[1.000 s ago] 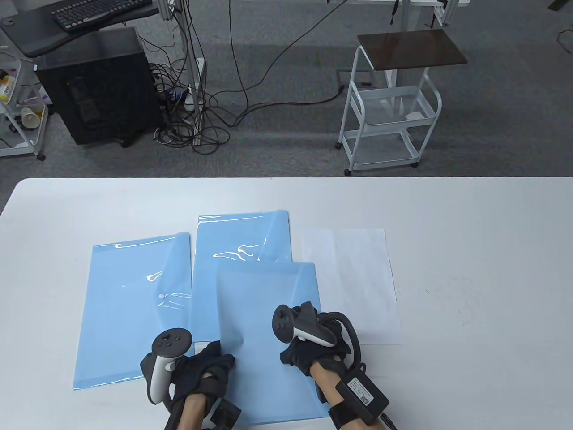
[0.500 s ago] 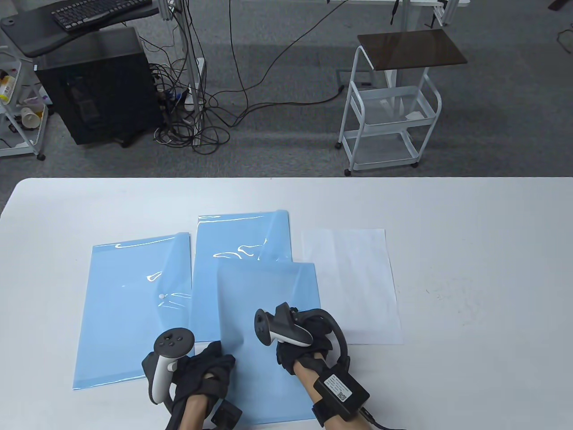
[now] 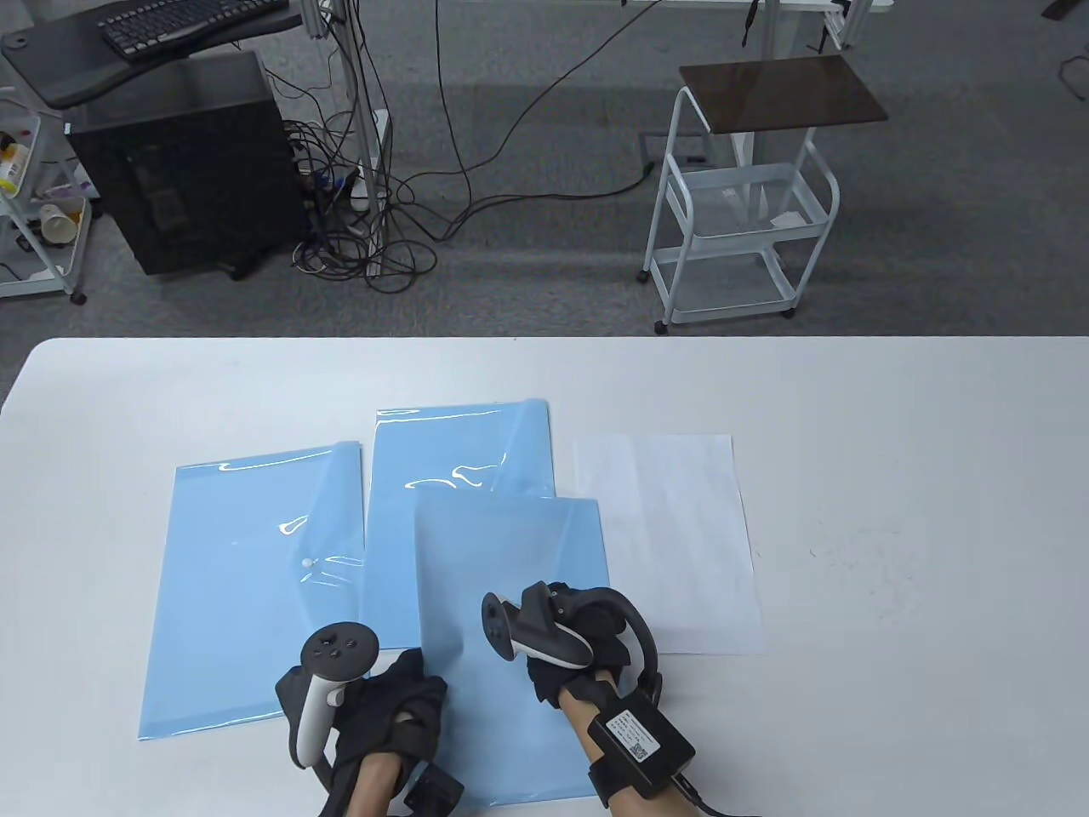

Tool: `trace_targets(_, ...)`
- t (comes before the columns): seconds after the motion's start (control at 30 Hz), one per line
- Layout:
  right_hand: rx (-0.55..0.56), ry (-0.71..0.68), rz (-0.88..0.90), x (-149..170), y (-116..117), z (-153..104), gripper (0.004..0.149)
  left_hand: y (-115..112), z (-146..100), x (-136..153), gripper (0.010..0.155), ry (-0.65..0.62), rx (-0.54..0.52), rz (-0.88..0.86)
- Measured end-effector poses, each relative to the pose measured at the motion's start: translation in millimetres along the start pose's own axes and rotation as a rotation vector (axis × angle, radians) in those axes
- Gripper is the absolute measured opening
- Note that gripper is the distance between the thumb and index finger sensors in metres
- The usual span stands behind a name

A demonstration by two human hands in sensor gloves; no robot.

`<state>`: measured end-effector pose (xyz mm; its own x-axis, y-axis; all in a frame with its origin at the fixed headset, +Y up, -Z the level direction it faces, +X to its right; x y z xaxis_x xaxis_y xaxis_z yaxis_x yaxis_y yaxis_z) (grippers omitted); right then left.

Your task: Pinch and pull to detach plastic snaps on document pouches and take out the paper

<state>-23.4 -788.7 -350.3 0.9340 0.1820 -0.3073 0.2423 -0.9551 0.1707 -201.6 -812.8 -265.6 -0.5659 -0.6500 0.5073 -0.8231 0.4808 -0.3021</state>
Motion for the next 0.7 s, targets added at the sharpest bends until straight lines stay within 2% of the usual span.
trace_targets(0.33, 0.055, -0.015, -0.129, -13.7, 0.7, -2.3, 0.055, -0.3, 0.3, -2.1, 0.049, -0.002, -0.014, 0.031)
trace_targets(0.4, 0.081, -0.003, -0.183, -8.2, -3.3, -2.9, 0.050, 0.0, 0.2, -1.4, 0.049, 0.000, -0.014, 0.043)
trace_targets(0.47, 0.099, 0.019, -0.135, -1.0, -6.9, -4.3, 0.049, -0.3, -0.1, -0.9, 0.049, 0.000, -0.013, 0.038)
trace_targets(0.7, 0.039, 0.059, 0.082, 17.2, -13.3, -2.4, 0.058, -1.0, 0.9, -0.8, 0.049, 0.001, -0.011, 0.038)
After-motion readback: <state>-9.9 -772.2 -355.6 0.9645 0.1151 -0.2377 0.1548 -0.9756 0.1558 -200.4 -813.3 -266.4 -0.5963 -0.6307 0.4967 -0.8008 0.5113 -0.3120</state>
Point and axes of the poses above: the tracker on the back of each hand, its own x axis roughly to the little-finger side, its own z axis roughly from the wrist to the fingertips, y = z × x, the point moved 5 cm from there along z, roughly from the wrist to the fingertips, and after that the axes turned 3 degrees about z, right-handed, at the moved point
